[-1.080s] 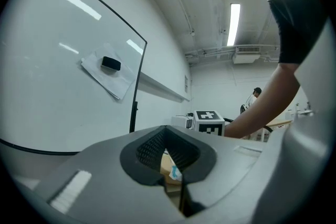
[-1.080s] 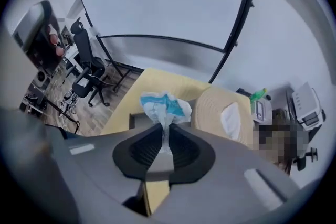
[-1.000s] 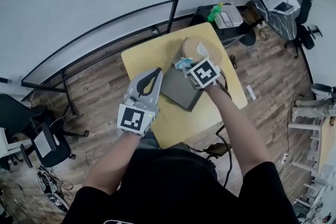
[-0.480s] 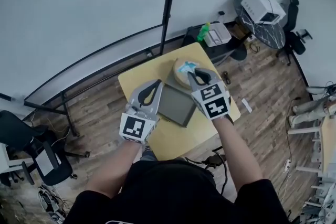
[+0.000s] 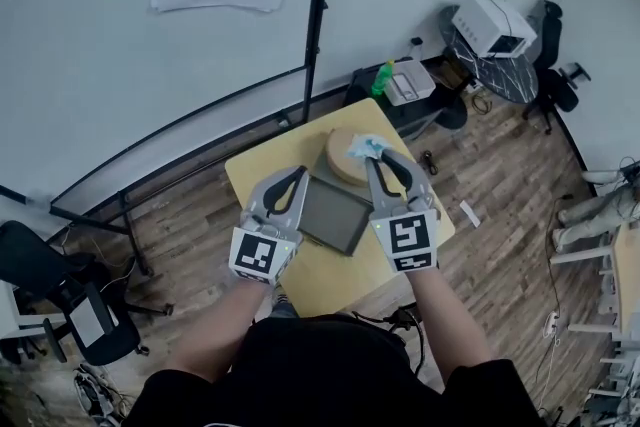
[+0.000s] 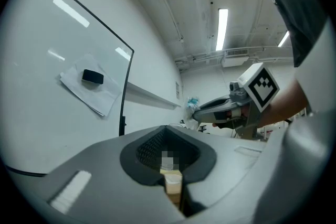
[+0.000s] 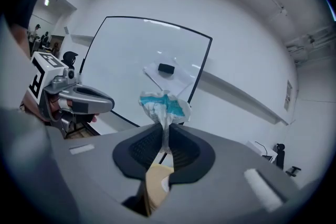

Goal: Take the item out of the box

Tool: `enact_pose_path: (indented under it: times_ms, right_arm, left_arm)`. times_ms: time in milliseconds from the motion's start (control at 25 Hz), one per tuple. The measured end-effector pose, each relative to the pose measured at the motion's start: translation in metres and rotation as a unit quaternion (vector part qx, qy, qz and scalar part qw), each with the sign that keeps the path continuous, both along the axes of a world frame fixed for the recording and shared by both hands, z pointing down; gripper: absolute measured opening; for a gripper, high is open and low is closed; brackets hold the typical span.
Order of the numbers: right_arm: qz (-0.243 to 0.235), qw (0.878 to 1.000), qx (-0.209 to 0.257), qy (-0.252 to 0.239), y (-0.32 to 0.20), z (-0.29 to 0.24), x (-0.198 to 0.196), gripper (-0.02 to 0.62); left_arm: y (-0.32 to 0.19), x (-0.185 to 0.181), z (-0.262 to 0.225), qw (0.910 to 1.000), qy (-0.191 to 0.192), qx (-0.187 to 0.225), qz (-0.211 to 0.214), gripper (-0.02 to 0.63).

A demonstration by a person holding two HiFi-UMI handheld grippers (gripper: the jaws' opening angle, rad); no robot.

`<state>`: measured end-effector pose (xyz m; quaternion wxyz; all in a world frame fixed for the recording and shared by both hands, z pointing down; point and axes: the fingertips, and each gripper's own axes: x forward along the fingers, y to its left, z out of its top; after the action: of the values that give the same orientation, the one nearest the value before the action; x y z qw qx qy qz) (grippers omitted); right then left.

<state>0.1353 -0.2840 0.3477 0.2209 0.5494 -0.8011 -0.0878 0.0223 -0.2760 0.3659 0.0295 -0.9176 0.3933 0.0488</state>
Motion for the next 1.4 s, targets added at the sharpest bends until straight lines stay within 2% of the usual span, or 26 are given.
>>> enact_pose_path:
  times_ms: [240, 560, 960, 1400]
  right_arm:
    - [0.005, 0.998, 0.049, -0.025, 0.013, -0.007, 0.000, 0.049]
    - [0.014, 0.995, 0.077, -0.063, 0.029, -0.003, 0.002, 0.049]
    - [0.038, 0.990, 0.071, -0.120, 0.040, 0.023, 0.011, 0.049]
    - [0.057, 0.989, 0.058, -0.125, 0.038, 0.042, 0.026, 0.048]
  left_arm:
    - [0.000, -0.001, -0.001, 1.0000, -0.003, 0.004, -0.003, 0.000]
    - [0.000, -0.003, 0.000, 1.0000, -0.004, 0.002, -0.007, 0.000]
    - [0.002, -0.004, -0.004, 0.9999, 0.002, 0.009, -0.005, -0.001]
    - [0.004, -0.008, -0.002, 0.9999, -0.002, 0.007, -0.007, 0.000]
